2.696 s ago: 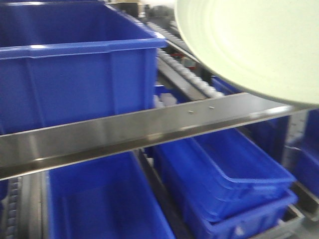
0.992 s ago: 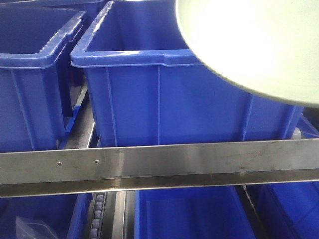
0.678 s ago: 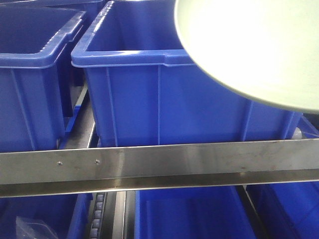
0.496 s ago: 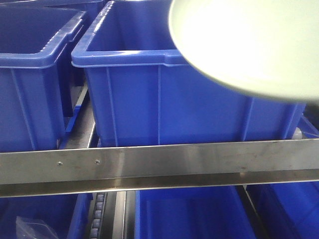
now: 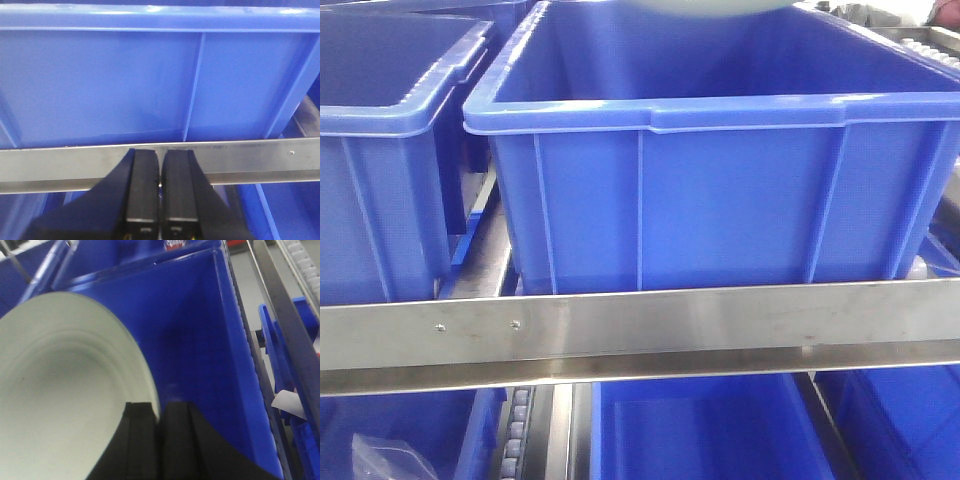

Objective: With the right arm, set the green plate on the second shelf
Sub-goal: 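Lower the plate into the blue bin and open the right gripper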

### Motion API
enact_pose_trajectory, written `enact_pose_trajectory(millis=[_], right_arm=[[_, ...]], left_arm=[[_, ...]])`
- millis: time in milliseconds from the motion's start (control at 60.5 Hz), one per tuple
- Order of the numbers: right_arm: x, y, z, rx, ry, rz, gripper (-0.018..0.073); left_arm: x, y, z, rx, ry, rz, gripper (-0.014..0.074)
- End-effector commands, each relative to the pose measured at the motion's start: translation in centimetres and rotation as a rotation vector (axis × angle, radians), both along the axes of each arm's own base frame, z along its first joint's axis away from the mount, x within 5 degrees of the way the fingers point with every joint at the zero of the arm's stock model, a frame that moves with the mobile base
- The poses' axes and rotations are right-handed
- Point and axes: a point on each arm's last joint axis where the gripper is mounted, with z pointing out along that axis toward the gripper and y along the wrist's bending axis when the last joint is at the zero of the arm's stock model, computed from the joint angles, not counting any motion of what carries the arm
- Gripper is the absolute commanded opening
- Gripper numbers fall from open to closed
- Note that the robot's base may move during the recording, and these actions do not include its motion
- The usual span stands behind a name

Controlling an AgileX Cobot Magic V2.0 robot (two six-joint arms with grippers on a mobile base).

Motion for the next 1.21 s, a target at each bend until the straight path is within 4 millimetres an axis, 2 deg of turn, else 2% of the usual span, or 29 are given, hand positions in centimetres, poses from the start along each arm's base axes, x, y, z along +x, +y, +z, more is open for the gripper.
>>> enact_pose_trajectory(millis=[0, 165, 232, 314, 397, 562, 629, 711, 893, 1075, 1191], right_arm=[[1.6, 0.4, 2.6, 0.043, -0.132, -0.022, 0.0048], [3.3, 1.3, 1.7, 0.002, -0.129, -0.005, 0.0062], [3.5, 1.5, 1.5, -0.041, -0.144, 0.005, 0.0123], [3.5, 1.5, 1.6, -0.051, -0.161, 0.003, 0.026], [3.5, 1.5, 1.7, -0.049, -0.168, 0.001, 0.0342], [2.6, 1.3, 2.2, -0.049, -0.165, 0.007, 0.0351], [1.2, 1.0, 2.3, -0.05, -0.159, 0.01, 0.0344], [-1.4, 0.3, 2.3, -0.048, -0.168, 0.009, 0.0288], [-8.1, -1.6, 0.2, -0.063, -0.196, -0.007, 0.0035], [-14.7, -3.4, -3.3, -0.136, -0.283, -0.021, 0.0055], [-17.2, -4.0, -5.9, -0.183, -0.299, -0.018, 0.0055]], left_arm=[[0.1, 0.0, -0.5, 0.001, -0.061, 0.004, 0.0124], [0.1, 0.0, -0.5, 0.001, -0.061, 0.004, 0.0124], [0.1, 0.0, -0.5, 0.001, -0.061, 0.004, 0.0124], [0.1, 0.0, -0.5, 0.001, -0.061, 0.004, 0.0124], [0.1, 0.0, -0.5, 0.001, -0.061, 0.004, 0.0124], [0.1, 0.0, -0.5, 0.001, -0.061, 0.004, 0.0124], [0.1, 0.0, -0.5, 0.001, -0.061, 0.004, 0.0124], [0.1, 0.0, -0.5, 0.001, -0.061, 0.004, 0.0124], [0.1, 0.0, -0.5, 0.001, -0.061, 0.004, 0.0124], [0.1, 0.0, -0.5, 0.001, -0.061, 0.004, 0.0124], [0.1, 0.0, -0.5, 0.001, -0.061, 0.004, 0.0124]])
